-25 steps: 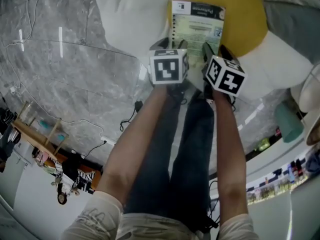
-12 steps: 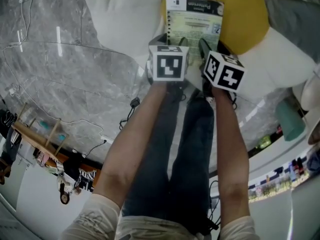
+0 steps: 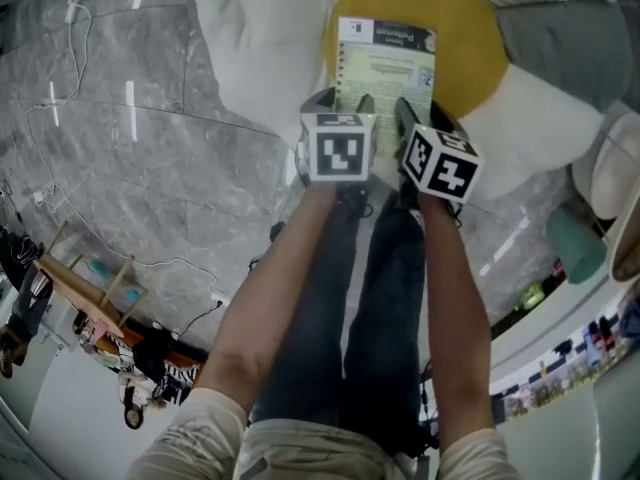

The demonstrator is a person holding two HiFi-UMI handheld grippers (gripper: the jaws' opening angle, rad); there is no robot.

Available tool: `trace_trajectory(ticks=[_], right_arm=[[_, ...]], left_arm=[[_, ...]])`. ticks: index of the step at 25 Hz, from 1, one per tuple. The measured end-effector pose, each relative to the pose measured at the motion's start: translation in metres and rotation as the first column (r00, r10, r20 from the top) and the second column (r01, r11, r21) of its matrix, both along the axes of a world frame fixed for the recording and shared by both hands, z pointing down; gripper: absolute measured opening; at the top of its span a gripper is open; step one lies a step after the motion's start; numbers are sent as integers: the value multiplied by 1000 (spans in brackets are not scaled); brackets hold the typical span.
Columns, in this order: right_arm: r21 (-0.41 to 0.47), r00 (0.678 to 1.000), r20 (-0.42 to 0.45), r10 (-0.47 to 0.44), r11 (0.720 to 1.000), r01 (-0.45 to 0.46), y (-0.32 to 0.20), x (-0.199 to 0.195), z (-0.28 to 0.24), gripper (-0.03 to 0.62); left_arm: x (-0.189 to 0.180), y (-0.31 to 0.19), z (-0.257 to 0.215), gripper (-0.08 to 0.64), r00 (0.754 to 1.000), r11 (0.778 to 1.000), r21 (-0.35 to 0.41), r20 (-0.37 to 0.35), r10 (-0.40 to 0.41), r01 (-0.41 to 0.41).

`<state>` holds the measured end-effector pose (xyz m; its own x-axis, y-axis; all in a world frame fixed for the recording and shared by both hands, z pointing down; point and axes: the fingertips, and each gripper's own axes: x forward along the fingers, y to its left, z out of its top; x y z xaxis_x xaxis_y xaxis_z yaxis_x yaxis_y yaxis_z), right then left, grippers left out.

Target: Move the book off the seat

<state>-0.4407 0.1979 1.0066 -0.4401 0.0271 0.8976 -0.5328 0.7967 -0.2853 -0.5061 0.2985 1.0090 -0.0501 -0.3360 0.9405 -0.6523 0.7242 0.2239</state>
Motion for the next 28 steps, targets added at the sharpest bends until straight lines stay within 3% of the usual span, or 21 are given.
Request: trace_trajectory(ticks=[9,16,24,28], right_arm=[[68,992,113,52,996,-59,-51,7,-131,250],[144,974,190,122,978,-150,-100,38,-248,249],[220,910,300,286,907,-358,-159,109,-373,229],[258,860,352,370,844,-469,-183,151,-422,228]], left_arm=[[1,-55,-132,230,995,996,73,95,41,-48],[27,-106,-244,230,988,987,131,139,71,-90],[82,-178,-363,230,957,941,226,202,206,-250],[115,-212,-411,230,927,898,270,243,286,-348]])
